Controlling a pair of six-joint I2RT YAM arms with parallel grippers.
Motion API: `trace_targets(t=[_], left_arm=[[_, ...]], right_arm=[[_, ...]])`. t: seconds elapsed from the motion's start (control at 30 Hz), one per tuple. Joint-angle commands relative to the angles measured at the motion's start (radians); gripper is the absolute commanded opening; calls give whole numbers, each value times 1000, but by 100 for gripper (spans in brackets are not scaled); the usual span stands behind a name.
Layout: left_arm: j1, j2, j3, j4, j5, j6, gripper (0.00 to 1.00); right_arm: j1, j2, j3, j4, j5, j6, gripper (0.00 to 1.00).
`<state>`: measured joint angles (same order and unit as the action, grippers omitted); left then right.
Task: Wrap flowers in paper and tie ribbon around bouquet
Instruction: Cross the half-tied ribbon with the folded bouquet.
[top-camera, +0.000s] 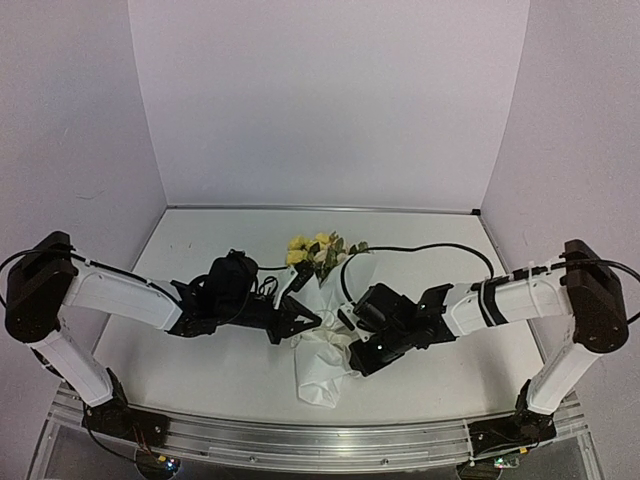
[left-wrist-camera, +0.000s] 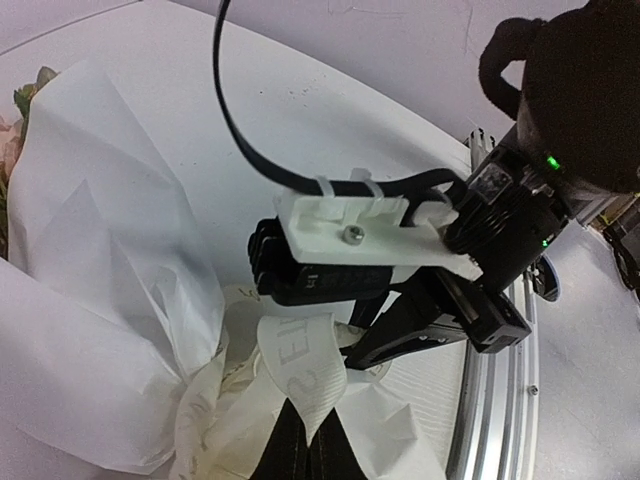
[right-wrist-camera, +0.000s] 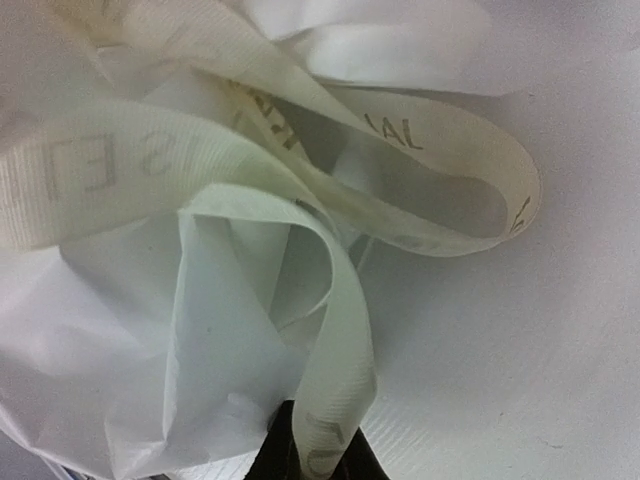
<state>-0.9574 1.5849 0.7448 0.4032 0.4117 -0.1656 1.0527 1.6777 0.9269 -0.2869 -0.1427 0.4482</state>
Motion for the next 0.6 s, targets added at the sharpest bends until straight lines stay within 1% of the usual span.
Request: trace_targets(t=[0.0,0.13,0.33,0.4,0.43,0.57], left_arm=[[-12,-90,-35,54,-67,-26,0],[-11,-97,-33,39,-94,-6,0],[-8,-86,-24,34,-107,14,0],[-4,-86,-22,31,-111,20,0],[-3,-86,-22,30,-110,22,0],[4,-94,-23,20,-115,34,0]], right_arm=[[12,-81,-39,8,57,39,9],[12,-158,-75,-18,98,42,10],[12,-209,-126,-20,142,73,14],[13,-221,-146,-21,198,87,14],[12,-227,-151,-24,218,96,12],[12,-252,-175,-67,319,134,1]])
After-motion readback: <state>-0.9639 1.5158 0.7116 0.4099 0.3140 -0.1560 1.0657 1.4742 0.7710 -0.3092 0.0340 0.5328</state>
